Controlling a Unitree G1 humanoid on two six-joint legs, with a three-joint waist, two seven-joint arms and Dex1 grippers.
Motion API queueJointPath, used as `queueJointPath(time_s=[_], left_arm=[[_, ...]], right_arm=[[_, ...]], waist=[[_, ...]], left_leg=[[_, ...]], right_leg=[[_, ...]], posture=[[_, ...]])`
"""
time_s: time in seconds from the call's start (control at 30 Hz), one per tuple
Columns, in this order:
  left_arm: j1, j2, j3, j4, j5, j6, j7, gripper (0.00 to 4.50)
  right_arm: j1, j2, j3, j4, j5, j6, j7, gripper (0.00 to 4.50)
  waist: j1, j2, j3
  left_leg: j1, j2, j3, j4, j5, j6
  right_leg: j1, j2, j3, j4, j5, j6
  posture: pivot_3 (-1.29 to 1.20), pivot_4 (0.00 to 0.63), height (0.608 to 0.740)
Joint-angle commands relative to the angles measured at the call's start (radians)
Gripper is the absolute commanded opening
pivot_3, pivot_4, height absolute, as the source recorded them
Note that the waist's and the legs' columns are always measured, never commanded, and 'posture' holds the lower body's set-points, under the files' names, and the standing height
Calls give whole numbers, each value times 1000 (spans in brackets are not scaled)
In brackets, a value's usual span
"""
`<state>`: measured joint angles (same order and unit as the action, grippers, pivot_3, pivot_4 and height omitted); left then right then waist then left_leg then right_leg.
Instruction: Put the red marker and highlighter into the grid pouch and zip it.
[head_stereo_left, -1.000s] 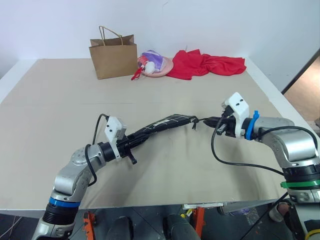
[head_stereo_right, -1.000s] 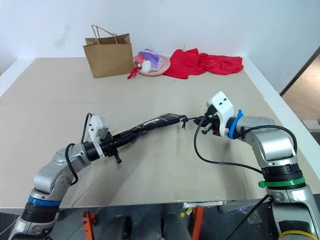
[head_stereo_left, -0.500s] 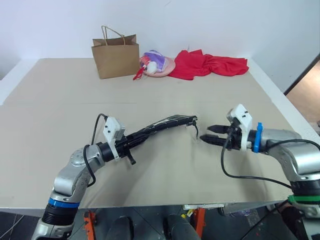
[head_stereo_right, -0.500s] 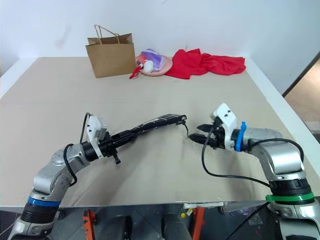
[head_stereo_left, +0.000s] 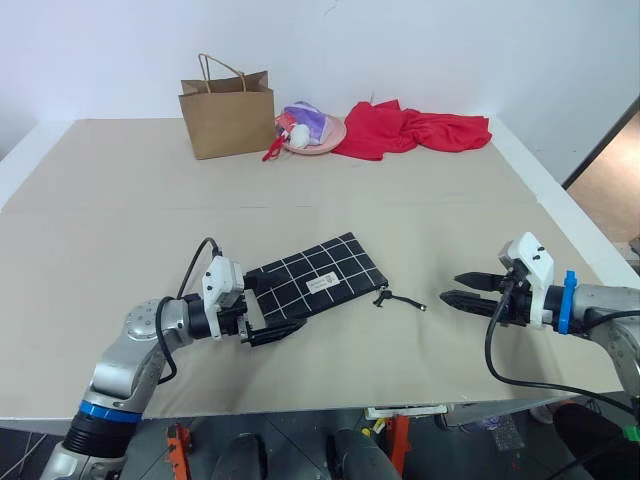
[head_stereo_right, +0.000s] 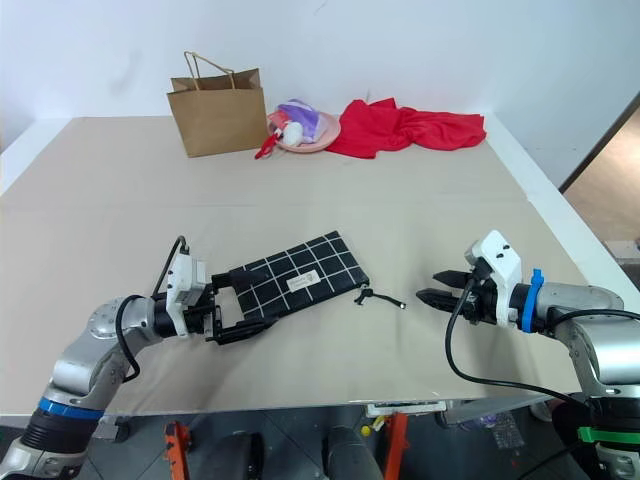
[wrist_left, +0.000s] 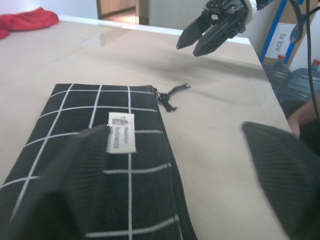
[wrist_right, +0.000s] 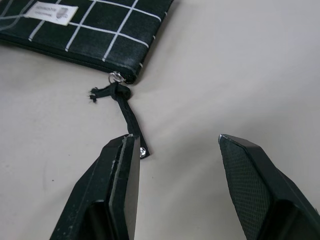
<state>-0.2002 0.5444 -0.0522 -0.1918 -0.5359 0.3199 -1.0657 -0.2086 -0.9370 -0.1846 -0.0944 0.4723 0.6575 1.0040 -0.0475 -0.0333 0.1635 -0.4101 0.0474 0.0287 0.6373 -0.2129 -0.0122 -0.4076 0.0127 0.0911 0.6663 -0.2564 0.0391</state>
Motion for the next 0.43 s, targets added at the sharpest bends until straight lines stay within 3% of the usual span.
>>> queueJointPath(time_s=[0.03, 0.23, 0.43], left_arm=[[6, 54, 142, -59, -152, 162, 52, 4267], [60, 103, 383, -29, -267, 351, 261, 4267], [182, 117, 533, -50, -318, 379, 300, 4267]], right_arm=[[5, -19, -61, 39, -2, -38, 11, 2747], [-24, 0, -123, 224, -28, -158, -12, 2747], [-57, 7, -136, 396, -49, -229, -15, 2747]], waist=[[1, 0, 0], [0, 0, 0], [0, 0, 0]], left_leg=[[0, 0, -1, 0, 0, 0], [0, 0, -1, 0, 0, 0], [1, 0, 1, 0, 0, 0]], right_leg=[[0, 0, -1, 0, 0, 0], [0, -1, -2, 0, -1, 0], [0, -1, 0, 0, -1, 0]], posture=[[0, 150, 740], [0, 150, 740], [0, 150, 740]])
